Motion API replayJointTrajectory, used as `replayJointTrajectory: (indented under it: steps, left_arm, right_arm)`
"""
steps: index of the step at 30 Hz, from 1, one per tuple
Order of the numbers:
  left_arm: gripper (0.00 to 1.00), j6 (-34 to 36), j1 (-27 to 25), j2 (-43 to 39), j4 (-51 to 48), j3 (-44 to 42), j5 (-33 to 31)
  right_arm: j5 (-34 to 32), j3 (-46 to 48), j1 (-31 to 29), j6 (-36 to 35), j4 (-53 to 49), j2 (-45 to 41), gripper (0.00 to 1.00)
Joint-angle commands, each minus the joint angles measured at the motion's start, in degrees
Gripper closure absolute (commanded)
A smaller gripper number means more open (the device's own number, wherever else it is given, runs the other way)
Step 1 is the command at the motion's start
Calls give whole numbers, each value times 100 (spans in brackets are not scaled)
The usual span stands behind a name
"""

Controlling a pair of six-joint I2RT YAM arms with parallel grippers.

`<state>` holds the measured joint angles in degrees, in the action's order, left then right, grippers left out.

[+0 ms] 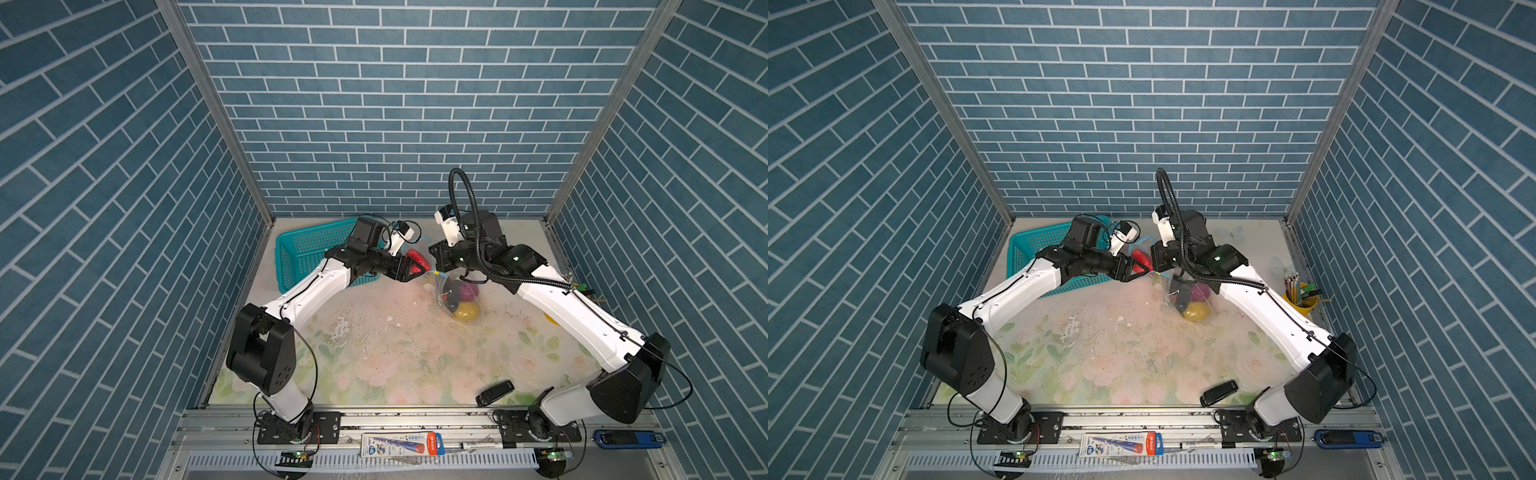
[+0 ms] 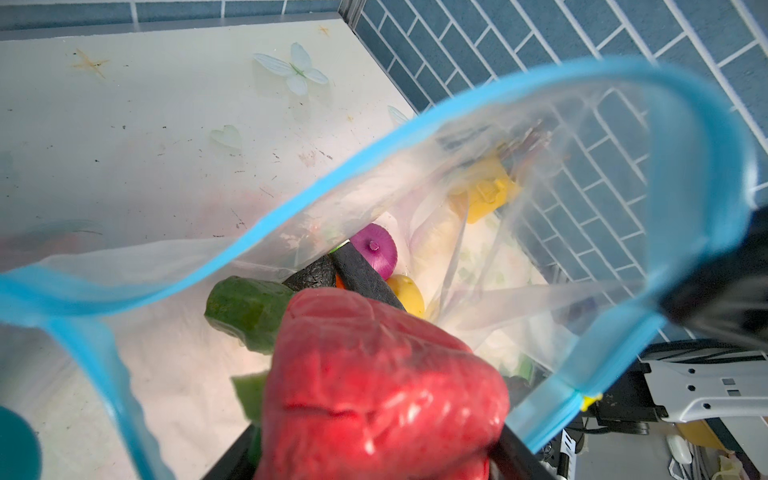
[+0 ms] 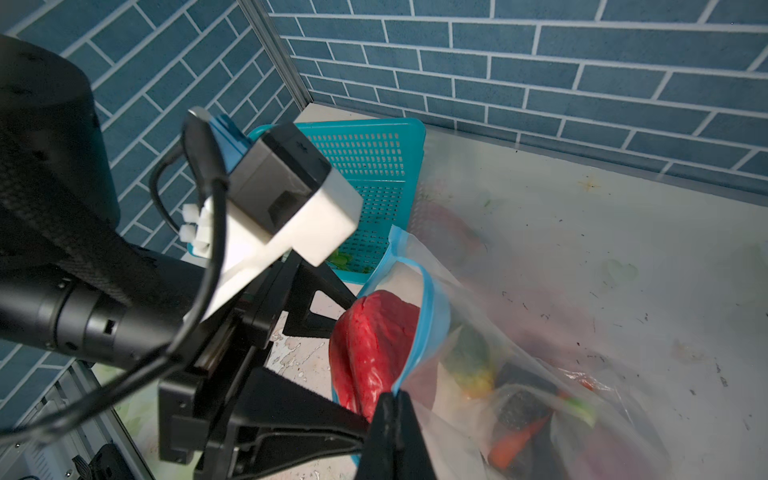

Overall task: Place the food in the zip-top bag and seal the zipper
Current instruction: 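Lower the red pepper into the bag held by the right gripper and release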

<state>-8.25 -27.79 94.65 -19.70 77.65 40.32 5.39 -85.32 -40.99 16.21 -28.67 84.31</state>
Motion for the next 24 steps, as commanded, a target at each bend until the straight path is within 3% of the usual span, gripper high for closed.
replayJointTrajectory:
  steps: [1, 24]
  left_arm:
    - [28, 103, -18, 39, -121, 154, -23]
    - [12, 21, 1, 101, -423, 324, -173]
  right_arm:
    - [23, -36, -23, -47, 116, -82, 100]
    - [15, -91, -23, -36, 67, -47, 100]
